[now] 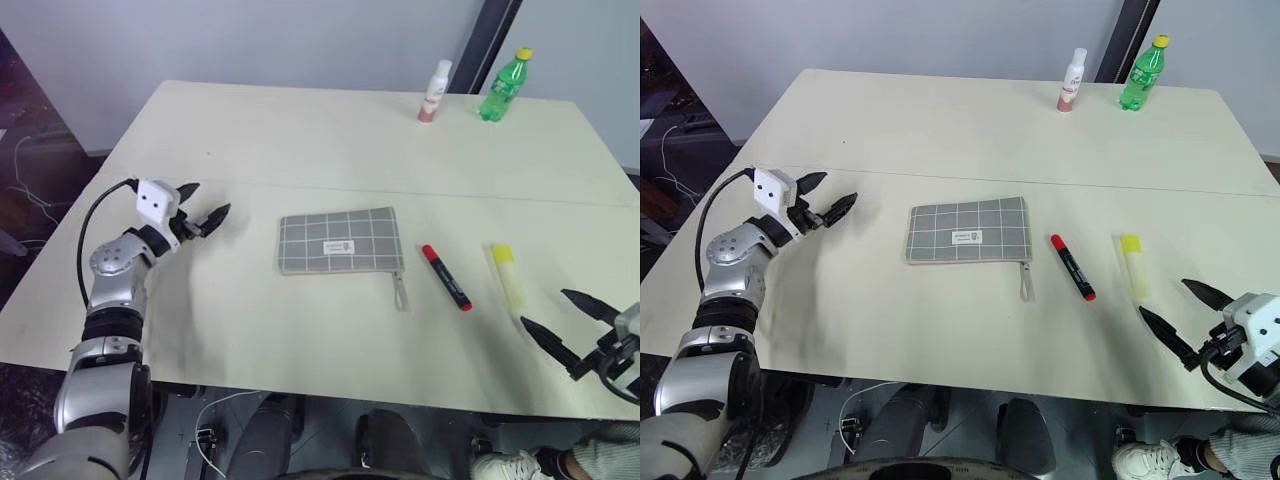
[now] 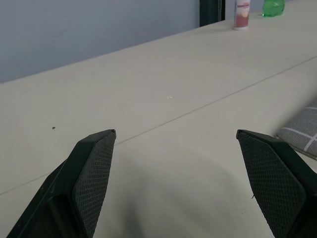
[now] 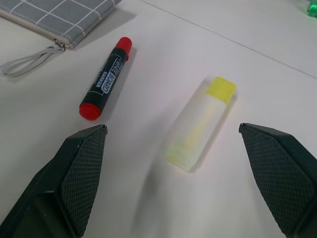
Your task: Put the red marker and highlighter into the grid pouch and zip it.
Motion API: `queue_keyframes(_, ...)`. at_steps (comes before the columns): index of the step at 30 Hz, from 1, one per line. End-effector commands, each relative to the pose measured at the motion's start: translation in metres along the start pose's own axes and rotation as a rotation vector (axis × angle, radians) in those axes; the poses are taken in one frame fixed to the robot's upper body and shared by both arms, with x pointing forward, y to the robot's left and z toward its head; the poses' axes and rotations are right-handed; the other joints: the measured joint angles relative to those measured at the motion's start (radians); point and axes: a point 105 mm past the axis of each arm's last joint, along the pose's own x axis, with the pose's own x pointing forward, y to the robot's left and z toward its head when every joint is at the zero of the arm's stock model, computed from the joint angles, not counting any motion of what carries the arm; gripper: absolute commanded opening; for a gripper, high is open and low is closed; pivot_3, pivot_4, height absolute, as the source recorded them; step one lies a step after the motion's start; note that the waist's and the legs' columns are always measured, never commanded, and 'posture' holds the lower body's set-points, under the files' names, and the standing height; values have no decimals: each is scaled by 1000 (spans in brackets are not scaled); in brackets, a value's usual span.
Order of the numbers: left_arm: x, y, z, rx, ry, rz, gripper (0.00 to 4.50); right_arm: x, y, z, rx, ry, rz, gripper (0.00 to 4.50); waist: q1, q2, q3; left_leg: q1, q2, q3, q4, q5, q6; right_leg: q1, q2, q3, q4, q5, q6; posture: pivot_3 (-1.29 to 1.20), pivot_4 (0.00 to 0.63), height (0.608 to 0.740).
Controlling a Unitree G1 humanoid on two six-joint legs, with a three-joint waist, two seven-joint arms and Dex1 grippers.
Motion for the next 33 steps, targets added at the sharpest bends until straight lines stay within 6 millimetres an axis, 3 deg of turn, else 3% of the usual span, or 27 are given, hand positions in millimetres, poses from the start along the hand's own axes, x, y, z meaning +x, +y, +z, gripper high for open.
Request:
queue_keyframes(1,-2,8,18,31,-59,18,4112,-1,1,4,-18,-15,-6,4437,0,0,0,0,0,0,0,0,0,0,0,0,0,0,0,0,150,740)
queue_keyframes(4,1,7,25,61,-77,17,4112,2,0,4,-20,-13,2,4437,0,0,0,0,0,0,0,0,0,0,0,0,0,0,0,0,150,740)
queue_keyframes(24,-7,8,26,107,-86,33,4112,21,-6,12,-31,-38,52,4437,0,1,0,0,0,1,0,0,0,-1,0,1,0,0,-1,0,150,740)
queue_keyframes(33,-7,5,24,140,-76,23,4112,49,1,50,-56,-136,83,4437,-1,1,0,-1,1,1,-1,0,0,-2,0,1,0,0,-1,0,150,740)
